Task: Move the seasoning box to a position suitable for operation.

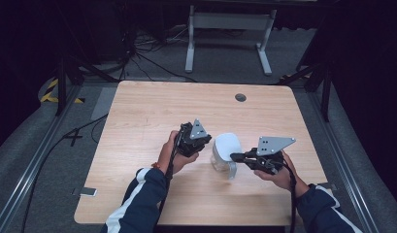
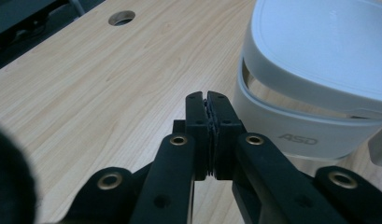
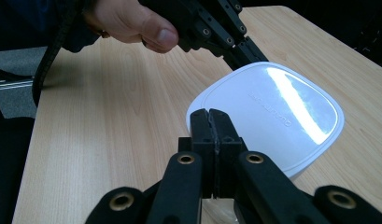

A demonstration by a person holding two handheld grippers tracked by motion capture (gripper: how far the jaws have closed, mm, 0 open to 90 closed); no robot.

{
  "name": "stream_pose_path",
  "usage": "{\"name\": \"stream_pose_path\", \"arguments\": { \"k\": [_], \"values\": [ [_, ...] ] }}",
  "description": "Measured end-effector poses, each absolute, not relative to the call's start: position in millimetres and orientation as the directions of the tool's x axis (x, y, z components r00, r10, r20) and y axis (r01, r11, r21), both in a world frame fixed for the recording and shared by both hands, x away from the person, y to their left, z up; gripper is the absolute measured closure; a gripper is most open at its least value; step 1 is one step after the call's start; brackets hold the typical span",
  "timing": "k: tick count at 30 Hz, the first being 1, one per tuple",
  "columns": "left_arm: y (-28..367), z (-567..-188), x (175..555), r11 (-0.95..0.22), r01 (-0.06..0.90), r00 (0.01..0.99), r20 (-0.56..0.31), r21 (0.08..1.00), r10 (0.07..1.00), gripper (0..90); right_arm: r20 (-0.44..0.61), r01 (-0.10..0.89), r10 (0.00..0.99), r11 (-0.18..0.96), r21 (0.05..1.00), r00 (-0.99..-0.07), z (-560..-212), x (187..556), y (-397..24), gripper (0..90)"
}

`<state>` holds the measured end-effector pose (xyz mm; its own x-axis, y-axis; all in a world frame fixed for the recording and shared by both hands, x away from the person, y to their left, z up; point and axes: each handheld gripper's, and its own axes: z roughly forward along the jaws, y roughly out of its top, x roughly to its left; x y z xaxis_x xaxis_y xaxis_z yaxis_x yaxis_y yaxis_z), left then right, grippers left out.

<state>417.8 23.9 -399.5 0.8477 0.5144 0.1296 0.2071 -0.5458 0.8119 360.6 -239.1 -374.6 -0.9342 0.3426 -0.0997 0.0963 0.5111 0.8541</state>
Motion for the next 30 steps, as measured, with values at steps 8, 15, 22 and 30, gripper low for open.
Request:
{"name": "stream_pose_path", "arguments": {
  "k": [8,15,22,30],
  "values": [
    [21.7,-398.3,416.1,-0.532,0.205,0.848,0.122,0.822,0.516,86.1,-0.106,0.091,0.339,0.518,0.851,-0.935,-374.4,360.0,-238.7,89.8],
    [16.2,-396.9,415.4,-0.549,0.192,0.856,0.135,0.814,0.499,85.2,-0.108,0.089,0.335,0.522,0.848,-0.936,-374.6,359.3,-238.7,89.8],
    [12.9,-391.1,412.6,-0.554,0.166,0.860,0.155,0.816,0.487,88.3,-0.116,0.088,0.331,0.542,0.835,-0.936,-375.7,359.1,-236.6,89.8],
    [12.7,-384.5,410.3,-0.549,0.138,0.859,0.176,0.824,0.480,87.3,-0.126,0.083,0.328,0.553,0.829,-0.936,-376.6,359.3,-234.7,89.7]
  ]
}}
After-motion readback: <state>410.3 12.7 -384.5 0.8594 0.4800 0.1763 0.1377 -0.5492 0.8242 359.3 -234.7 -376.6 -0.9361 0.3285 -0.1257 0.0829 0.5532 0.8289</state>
